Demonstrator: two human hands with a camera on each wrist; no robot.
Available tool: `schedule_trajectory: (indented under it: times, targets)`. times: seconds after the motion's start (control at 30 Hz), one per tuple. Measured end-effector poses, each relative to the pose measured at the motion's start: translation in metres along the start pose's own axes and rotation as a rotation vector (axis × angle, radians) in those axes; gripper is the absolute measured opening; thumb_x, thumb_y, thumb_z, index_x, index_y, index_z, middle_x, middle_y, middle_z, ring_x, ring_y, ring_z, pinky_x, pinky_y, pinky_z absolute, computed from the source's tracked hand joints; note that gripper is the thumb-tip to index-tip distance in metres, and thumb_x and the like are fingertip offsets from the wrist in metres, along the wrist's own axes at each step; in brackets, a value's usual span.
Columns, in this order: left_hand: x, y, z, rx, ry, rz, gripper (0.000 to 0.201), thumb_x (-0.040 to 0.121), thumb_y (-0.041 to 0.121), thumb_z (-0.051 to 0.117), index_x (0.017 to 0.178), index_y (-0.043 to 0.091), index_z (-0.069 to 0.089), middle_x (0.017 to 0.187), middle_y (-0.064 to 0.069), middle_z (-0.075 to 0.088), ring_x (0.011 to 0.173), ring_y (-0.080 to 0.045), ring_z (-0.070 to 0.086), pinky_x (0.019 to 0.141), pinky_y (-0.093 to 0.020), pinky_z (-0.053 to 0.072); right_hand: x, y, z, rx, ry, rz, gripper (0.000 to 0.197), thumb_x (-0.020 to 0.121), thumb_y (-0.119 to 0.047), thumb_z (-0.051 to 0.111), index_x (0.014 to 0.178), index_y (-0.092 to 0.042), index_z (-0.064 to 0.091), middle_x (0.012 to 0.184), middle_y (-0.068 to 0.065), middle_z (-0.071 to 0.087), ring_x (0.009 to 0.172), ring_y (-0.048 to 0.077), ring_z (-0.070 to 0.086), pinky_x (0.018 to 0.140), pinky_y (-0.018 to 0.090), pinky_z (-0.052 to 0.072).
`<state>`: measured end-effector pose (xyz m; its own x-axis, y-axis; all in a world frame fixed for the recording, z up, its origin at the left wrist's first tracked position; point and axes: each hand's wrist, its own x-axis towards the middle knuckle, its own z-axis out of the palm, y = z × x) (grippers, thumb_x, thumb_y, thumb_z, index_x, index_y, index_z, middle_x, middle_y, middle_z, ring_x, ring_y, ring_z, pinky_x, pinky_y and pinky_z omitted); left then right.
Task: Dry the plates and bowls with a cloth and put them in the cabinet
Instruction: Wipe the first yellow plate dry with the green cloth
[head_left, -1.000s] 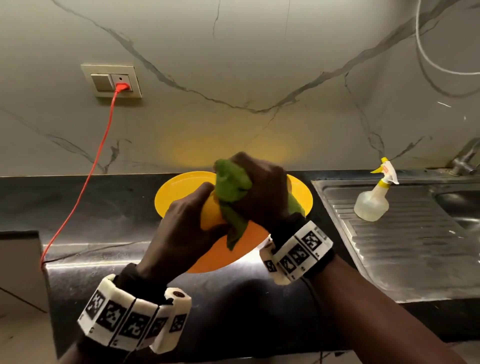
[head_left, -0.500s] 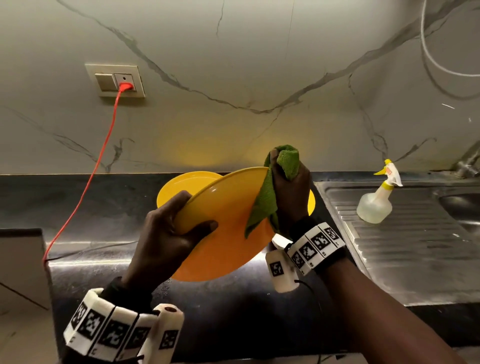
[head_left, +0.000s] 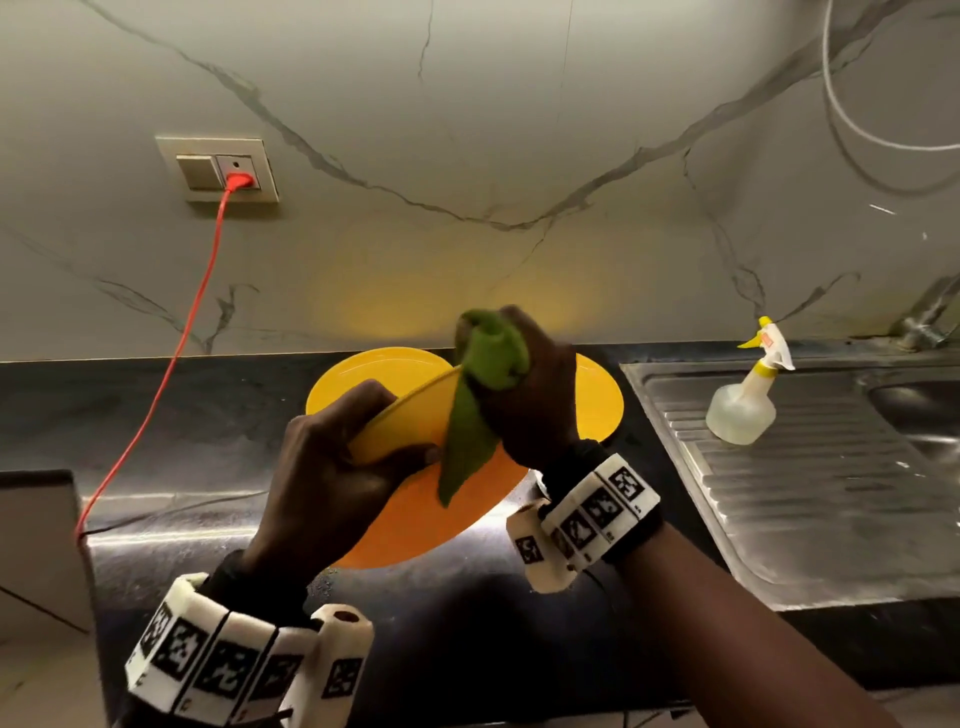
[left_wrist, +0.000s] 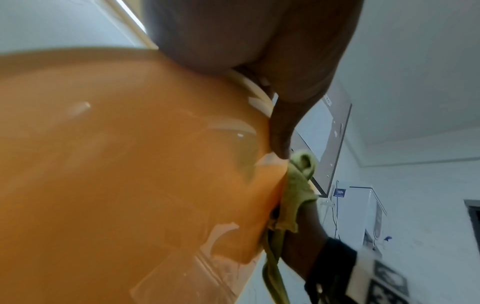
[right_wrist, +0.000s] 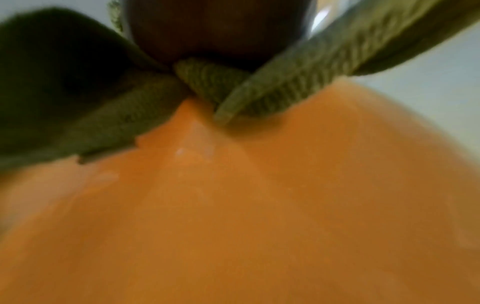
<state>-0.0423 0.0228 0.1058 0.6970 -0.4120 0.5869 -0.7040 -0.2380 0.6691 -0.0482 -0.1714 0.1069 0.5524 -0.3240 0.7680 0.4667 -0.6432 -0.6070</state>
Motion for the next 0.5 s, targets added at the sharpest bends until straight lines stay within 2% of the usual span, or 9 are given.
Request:
schedule_trajectory:
  times: [0.07,0.1,0.17,0.23,0.3,0.33,0.4,0.43,0.5]
  targets:
    - [-0.005,0.001,-0.004,-0.053,0.016,-0.045,0.040,0.067,0.054,0.074,0.081,0.021,0.056,0.073,-0.002,0.058,0.063,-0.024,0.057,0.051,-0.041,0.045,0.003,0.015,-0.005,0.179,0.129,0.212,0.017,0.081,-0.041,0.059,0.082,-0.025,0.065,0.072,-0.004,0.068,0.065,0.019,0.065,0.061,0.041,0.053]
    - [-0.008,0.000,-0.005,-0.079,0.022,-0.067,0.040,0.067,0.054,0.074,0.081,0.022,0.056,0.075,-0.002,0.060,0.065,-0.023,0.058,0.052,-0.043,0.048,0.004,0.022,-0.008,0.193,0.175,0.281,0.020,0.082,-0.046,0.057,0.076,-0.028,0.063,0.068,-0.008,0.066,0.064,0.017,0.063,0.061,0.041,0.053]
    - [-0.011,0.000,-0.005,-0.114,0.017,-0.098,0.039,0.067,0.054,0.075,0.082,0.023,0.056,0.079,-0.002,0.061,0.066,-0.022,0.060,0.052,-0.046,0.050,0.002,0.031,-0.013,0.122,0.217,0.321,0.025,0.083,-0.052,0.055,0.069,-0.032,0.059,0.063,-0.012,0.064,0.062,0.014,0.062,0.063,0.042,0.054]
    - [-0.009,-0.003,-0.004,-0.124,-0.021,-0.133,0.039,0.066,0.055,0.075,0.083,0.027,0.055,0.083,-0.003,0.060,0.066,-0.022,0.060,0.052,-0.048,0.049,-0.001,0.035,-0.014,0.079,0.217,0.301,0.025,0.083,-0.050,0.056,0.076,-0.027,0.065,0.071,-0.007,0.070,0.068,0.019,0.067,0.067,0.046,0.055]
    - [-0.004,-0.006,-0.003,-0.144,-0.112,-0.190,0.035,0.061,0.056,0.077,0.083,0.037,0.058,0.086,-0.002,0.059,0.067,-0.016,0.059,0.058,-0.051,0.052,-0.003,0.031,-0.012,0.034,0.153,0.215,0.036,0.077,-0.044,0.058,0.091,-0.014,0.071,0.079,0.006,0.073,0.071,0.026,0.069,0.066,0.047,0.056]
    - [-0.002,-0.008,-0.002,-0.145,-0.161,-0.205,0.031,0.060,0.054,0.078,0.082,0.043,0.059,0.083,0.000,0.059,0.067,-0.012,0.056,0.062,-0.052,0.051,-0.005,0.026,-0.010,-0.024,0.073,0.137,0.039,0.074,-0.042,0.057,0.094,-0.012,0.071,0.077,0.008,0.073,0.068,0.027,0.068,0.062,0.044,0.056]
    - [0.002,-0.008,0.002,-0.143,-0.229,-0.175,0.025,0.063,0.047,0.078,0.084,0.041,0.065,0.077,0.003,0.062,0.070,-0.007,0.052,0.065,-0.052,0.051,-0.009,0.006,-0.004,-0.201,-0.066,-0.074,0.035,0.074,-0.041,0.057,0.089,-0.012,0.070,0.067,0.003,0.069,0.058,0.021,0.061,0.055,0.027,0.047]
    - [0.004,-0.007,0.006,-0.159,-0.242,-0.138,0.026,0.065,0.043,0.077,0.090,0.037,0.068,0.079,0.006,0.067,0.072,-0.003,0.054,0.066,-0.046,0.054,-0.011,-0.004,-0.001,-0.250,-0.096,-0.153,0.029,0.075,-0.038,0.059,0.085,-0.013,0.070,0.063,0.002,0.066,0.057,0.016,0.056,0.056,0.021,0.037]
    - [0.005,-0.004,0.012,-0.208,-0.197,-0.090,0.031,0.064,0.038,0.076,0.092,0.049,0.071,0.080,0.019,0.072,0.072,0.009,0.056,0.065,-0.028,0.053,-0.011,-0.019,0.004,-0.214,-0.141,-0.269,0.018,0.076,-0.029,0.066,0.078,-0.011,0.068,0.058,0.000,0.061,0.059,0.012,0.047,0.060,0.013,0.020]
